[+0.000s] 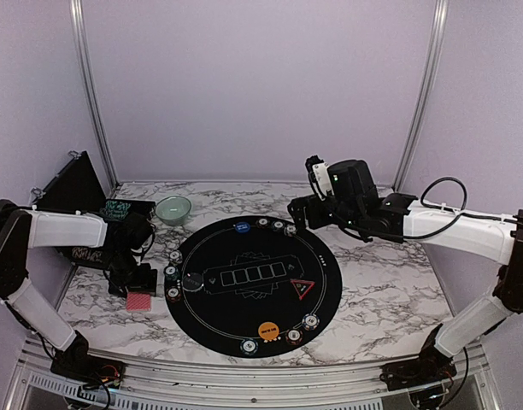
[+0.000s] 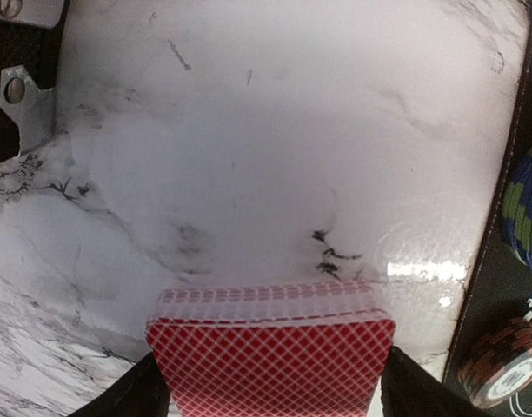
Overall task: Distribute texas hold em gaming equipment
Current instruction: Pick up the face-down deck piles from the center of the board.
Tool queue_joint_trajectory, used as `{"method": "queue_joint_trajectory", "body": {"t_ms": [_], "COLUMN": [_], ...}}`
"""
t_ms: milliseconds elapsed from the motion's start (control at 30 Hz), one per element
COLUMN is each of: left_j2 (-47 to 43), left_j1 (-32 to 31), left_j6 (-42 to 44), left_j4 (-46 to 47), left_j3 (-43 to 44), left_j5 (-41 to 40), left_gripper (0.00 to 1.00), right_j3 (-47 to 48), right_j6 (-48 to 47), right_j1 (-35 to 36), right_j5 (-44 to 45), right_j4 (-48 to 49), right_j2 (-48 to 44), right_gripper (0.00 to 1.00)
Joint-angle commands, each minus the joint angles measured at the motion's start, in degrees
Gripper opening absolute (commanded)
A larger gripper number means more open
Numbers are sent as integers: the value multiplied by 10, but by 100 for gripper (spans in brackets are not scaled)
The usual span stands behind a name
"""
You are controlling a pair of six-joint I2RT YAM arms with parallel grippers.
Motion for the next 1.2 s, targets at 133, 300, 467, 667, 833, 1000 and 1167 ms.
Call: {"method": "queue_joint_trajectory", "body": {"t_ms": [133,300,467,667,833,1000,1167], "left_j2": [16,14,17,15,6,-4,-9], "left_j1": [1,1,-1,-8,-10,-20,-23], "left_j6": [-28,-49,-70,-79,-77,-85,-92], "left_j4": [-11,-11,-9,-11,-14,-23,-33], "left_j3": [-20,-11,-6,-12,-23,-34,-43], "left_j5": [29,28,28,25,35,32,22], "left_gripper": [72,65,62,70,76,80,80], "right_j3": [-6,-7,-12,-21,-22,-21,-22], "right_j6": [-1,-3,-4,1,-1,-4,-2], "right_j1": [-2,-3,-3,-3,-3,-3,-3], "right_j5": [-9,-10,-9,-12,-17,-18,-18], "right_j4": [23,24,30,38,41,43,45], "right_j2": [-16,-16,-17,-17,-15,-12,-12], "right_gripper": [99,98,98,98,99,99,99]}}
